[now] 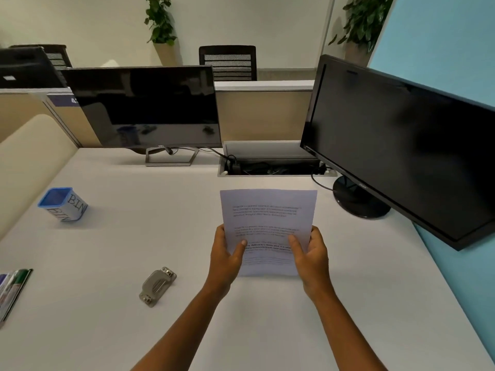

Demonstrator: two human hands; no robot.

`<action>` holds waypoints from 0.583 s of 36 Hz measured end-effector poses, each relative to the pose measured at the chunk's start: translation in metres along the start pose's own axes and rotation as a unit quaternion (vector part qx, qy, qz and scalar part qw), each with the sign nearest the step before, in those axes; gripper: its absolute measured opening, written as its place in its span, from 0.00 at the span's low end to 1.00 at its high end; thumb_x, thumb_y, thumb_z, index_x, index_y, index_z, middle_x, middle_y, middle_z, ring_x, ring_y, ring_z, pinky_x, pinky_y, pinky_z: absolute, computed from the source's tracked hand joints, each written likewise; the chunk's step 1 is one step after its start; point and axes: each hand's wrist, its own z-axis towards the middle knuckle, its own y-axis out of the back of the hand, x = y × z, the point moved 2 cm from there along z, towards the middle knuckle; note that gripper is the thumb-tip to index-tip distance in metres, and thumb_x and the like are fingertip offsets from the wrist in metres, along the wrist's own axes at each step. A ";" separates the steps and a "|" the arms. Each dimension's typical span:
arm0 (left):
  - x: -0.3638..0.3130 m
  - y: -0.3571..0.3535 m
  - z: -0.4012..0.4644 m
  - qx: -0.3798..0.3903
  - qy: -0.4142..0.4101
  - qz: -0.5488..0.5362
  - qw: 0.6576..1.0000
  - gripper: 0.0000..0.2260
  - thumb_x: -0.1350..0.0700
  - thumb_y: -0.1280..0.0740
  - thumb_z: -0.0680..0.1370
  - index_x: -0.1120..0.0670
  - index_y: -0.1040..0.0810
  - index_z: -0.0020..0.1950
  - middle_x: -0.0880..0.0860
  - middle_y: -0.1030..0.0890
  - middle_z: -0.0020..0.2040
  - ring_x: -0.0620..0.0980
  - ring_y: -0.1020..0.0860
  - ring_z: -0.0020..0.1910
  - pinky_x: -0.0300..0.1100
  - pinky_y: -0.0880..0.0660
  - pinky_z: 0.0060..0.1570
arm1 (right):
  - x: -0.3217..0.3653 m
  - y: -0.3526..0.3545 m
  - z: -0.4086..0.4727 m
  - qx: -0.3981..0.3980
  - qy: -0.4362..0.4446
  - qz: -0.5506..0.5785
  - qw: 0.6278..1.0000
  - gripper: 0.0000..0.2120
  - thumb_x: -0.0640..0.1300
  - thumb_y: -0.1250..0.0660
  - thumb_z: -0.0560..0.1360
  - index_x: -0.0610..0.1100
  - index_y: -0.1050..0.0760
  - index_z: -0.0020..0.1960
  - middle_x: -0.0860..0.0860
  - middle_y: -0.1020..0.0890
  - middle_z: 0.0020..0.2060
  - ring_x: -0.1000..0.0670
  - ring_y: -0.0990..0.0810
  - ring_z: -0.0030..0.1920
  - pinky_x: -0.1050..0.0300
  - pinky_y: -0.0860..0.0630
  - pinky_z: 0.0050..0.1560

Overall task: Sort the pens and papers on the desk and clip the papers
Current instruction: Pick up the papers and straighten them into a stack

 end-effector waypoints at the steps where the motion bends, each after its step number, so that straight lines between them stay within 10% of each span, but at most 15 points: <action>1: 0.000 -0.001 -0.001 -0.003 0.000 -0.001 1.000 0.19 0.56 0.30 0.82 0.43 0.31 0.69 0.39 0.21 0.61 0.41 0.20 0.61 0.37 0.18 0.50 | 0.001 -0.001 -0.001 -0.003 -0.002 -0.004 1.000 0.13 0.46 0.29 0.80 0.57 0.26 0.61 0.58 0.17 0.54 0.54 0.16 0.55 0.58 0.15 0.47; 16: 0.013 0.003 -0.013 -0.037 -0.005 0.032 0.999 0.11 0.58 0.34 0.84 0.45 0.28 0.63 0.42 0.20 0.57 0.46 0.19 0.58 0.41 0.16 0.51 | -0.017 -0.003 -0.017 -0.019 -0.008 -0.038 0.999 0.13 0.47 0.29 0.80 0.62 0.27 0.59 0.58 0.17 0.55 0.52 0.16 0.56 0.66 0.18 0.44; 21: -0.003 0.010 -0.005 -0.018 -0.063 0.096 0.993 0.15 0.61 0.35 0.84 0.41 0.29 0.60 0.39 0.21 0.55 0.41 0.20 0.55 0.41 0.17 0.51 | 0.005 0.018 -0.004 -0.069 0.061 -0.106 0.990 0.31 0.43 0.22 0.74 0.55 0.32 0.71 0.54 0.23 0.65 0.49 0.21 0.62 0.54 0.20 0.59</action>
